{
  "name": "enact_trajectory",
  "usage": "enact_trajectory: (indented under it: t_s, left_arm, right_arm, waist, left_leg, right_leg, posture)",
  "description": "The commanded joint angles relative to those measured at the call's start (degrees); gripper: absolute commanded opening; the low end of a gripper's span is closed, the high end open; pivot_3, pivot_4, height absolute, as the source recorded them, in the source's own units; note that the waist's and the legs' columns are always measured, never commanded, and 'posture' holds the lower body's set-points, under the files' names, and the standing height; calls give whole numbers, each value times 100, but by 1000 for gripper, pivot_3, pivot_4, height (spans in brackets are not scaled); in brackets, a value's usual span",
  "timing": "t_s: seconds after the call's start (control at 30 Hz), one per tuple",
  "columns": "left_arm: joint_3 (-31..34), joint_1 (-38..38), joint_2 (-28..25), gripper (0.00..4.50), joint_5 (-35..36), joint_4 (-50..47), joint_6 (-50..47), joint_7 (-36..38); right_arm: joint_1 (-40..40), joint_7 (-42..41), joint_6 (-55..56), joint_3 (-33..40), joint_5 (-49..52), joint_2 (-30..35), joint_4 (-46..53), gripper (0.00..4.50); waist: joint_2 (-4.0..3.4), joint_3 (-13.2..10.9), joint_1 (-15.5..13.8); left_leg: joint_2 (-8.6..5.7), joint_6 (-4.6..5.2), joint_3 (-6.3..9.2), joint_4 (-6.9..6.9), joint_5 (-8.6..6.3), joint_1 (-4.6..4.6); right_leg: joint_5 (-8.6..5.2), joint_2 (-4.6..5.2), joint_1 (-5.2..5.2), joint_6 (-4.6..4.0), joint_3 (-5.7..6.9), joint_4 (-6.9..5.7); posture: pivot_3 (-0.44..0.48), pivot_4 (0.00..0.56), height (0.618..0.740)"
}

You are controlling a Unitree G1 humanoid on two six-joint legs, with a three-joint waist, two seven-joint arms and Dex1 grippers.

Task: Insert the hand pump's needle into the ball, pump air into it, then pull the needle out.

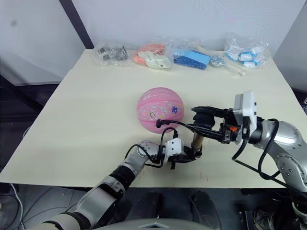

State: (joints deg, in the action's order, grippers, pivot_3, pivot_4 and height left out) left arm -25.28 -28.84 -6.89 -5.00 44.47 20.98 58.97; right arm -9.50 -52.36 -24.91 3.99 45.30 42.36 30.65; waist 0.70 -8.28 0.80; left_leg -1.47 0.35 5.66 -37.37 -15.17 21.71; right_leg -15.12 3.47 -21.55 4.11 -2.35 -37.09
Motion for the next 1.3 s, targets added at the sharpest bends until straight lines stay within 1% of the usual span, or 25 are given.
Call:
enact_trajectory:
  t_s: [0.03,0.1,0.27,0.43,0.6,0.77,0.8,0.87,1.07,1.3]
  left_arm:
    - [-140,165,-89,1007,-217,252,-127,69]
    - [-139,166,-90,1007,-217,245,-130,66]
    - [-136,171,-91,1007,-218,237,-140,50]
    - [-134,167,-95,1007,-217,237,-142,52]
    - [-136,174,-102,1007,-211,242,-145,74]
    - [-137,169,-112,1007,-214,258,-130,82]
    - [-137,170,-109,1007,-214,262,-130,81]
    - [-138,171,-106,1007,-215,269,-125,80]
    - [-141,182,-98,1007,-222,284,-113,79]
    - [-145,177,-104,1007,-233,289,-106,75]
  right_arm:
    - [427,-56,269,-685,-840,-205,-468,1845]
    - [541,-75,498,-876,-1205,-268,-669,1845]
    - [693,-21,908,-1128,-1652,-545,-1081,1845]
    - [661,-2,914,-1055,-1591,-635,-987,1845]
    - [406,-41,633,-622,-1162,-425,-639,1845]
    - [-5,71,-77,114,12,-193,-103,1845]
    - [-84,125,-263,246,254,-122,-19,1845]
    - [-211,217,-551,435,563,13,107,1845]
    - [-610,330,-977,943,1102,404,237,1845]
    - [-1017,438,-1146,1362,1601,560,183,1845]
  waist:
    - [5,4,-2]
    - [2,7,3]
    - [12,18,4]
    - [10,19,4]
    - [10,18,1]
    - [0,6,-7]
    - [-12,-3,-5]
    - [-10,-4,-6]
    - [-11,-6,-4]
    - [-10,-7,-5]
  left_leg:
    - [1,0,2,0,0,0]
    - [1,0,2,0,0,-1]
    - [4,0,1,0,0,-6]
    - [6,0,4,0,0,-5]
    - [6,0,4,0,0,-3]
    - [4,0,7,0,0,5]
    - [4,0,8,0,0,5]
    - [1,0,9,1,0,8]
    - [0,0,7,1,0,12]
    - [0,0,6,1,0,12]
  right_leg:
    - [0,-1,0,0,1,0]
    - [0,-2,0,0,1,0]
    - [0,-8,2,0,-1,-1]
    - [0,-12,2,0,-2,-2]
    - [0,-13,1,-1,-3,-2]
    - [1,-11,-3,-3,-5,-1]
    - [1,-11,-3,-3,-4,-1]
    - [1,-6,-3,-3,-3,-1]
    - [1,0,-4,-3,-1,1]
    - [1,1,-4,-3,-2,2]
  posture:
    - [0,150,736]
    - [0,150,736]
    - [0,150,736]
    - [0,150,736]
    - [0,150,736]
    - [0,150,736]
    - [0,150,736]
    - [0,150,736]
    - [0,150,736]
    - [0,150,736]
